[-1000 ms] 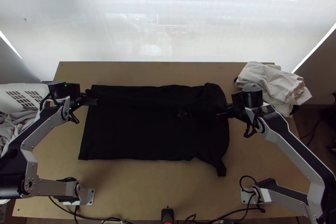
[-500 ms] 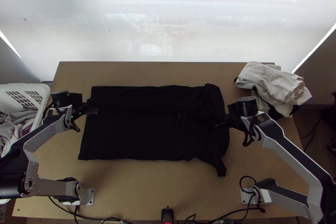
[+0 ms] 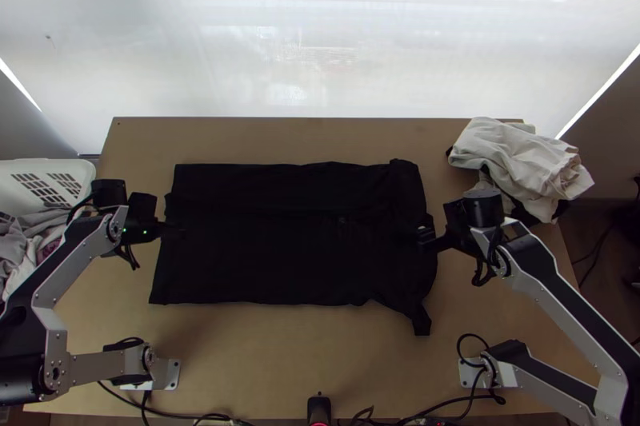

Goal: Fold the t-shirt

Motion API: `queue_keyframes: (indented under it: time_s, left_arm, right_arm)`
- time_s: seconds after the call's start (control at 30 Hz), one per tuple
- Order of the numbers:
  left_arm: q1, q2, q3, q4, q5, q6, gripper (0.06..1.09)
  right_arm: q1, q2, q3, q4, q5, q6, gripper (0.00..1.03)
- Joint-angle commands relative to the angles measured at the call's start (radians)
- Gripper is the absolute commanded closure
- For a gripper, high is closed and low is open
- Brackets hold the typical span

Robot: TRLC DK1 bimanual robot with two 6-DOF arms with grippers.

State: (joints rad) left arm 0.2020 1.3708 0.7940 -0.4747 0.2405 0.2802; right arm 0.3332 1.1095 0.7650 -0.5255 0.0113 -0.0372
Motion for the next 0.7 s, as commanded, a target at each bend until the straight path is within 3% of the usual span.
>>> queue_keyframes:
  time_s: [0.0,0.17,0.67]
  left_arm:
    - [0.066,-0.072,0.048,-0.389,0.031,0.125,0.36]
    - [0.085,-0.104,0.013,-0.507,0.019,0.203,0.36]
    - [0.102,-0.193,-0.124,-0.518,-0.135,0.267,0.37]
  right_arm:
    - [-0.013,-0.105,0.019,-0.113,-0.001,0.000,0.04]
    - [-0.011,-0.151,0.028,-0.160,-0.001,0.000,0.04]
    - [0.006,-0.191,0.051,-0.226,-0.007,0.002,0.04]
